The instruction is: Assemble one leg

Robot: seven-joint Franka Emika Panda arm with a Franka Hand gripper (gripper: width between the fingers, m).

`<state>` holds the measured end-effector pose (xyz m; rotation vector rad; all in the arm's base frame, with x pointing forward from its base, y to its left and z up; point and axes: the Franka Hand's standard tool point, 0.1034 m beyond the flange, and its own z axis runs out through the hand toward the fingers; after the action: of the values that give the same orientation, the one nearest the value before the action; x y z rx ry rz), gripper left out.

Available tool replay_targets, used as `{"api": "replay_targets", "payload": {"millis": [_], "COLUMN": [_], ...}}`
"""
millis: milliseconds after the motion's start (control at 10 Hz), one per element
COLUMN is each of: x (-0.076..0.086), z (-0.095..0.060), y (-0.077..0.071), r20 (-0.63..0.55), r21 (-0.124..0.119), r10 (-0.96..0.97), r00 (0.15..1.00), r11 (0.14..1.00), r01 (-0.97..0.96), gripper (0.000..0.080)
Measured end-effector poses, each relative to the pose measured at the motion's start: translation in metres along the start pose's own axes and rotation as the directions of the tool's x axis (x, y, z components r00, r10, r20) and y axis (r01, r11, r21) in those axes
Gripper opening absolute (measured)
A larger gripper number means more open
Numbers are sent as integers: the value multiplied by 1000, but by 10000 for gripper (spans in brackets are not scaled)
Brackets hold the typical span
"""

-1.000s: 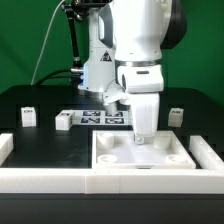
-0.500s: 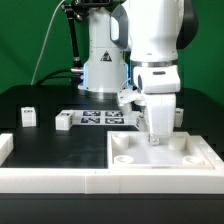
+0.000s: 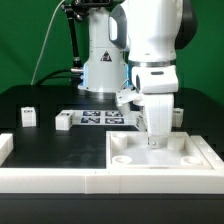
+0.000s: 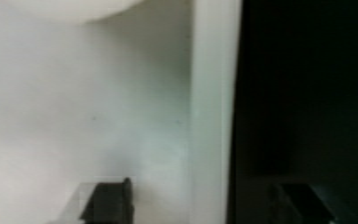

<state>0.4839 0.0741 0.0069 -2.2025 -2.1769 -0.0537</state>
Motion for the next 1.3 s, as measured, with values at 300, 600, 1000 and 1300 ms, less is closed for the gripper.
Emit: {"api": "replay_targets", "payload": {"millis": [300,600,1000,1300], "x": [0,0,9,11], "z": [0,-3,-54,-65], "y": [0,-1,-14,-20], "r20": [0,1,20,17], "r21": [0,-3,-55,-76], "r10": [0,15,92,145], "r00": [1000,1000,996,989], "r11": [1000,1000,994,987], "r01": [0,-15,-91,-143], "gripper": [619,648,649,649]}}
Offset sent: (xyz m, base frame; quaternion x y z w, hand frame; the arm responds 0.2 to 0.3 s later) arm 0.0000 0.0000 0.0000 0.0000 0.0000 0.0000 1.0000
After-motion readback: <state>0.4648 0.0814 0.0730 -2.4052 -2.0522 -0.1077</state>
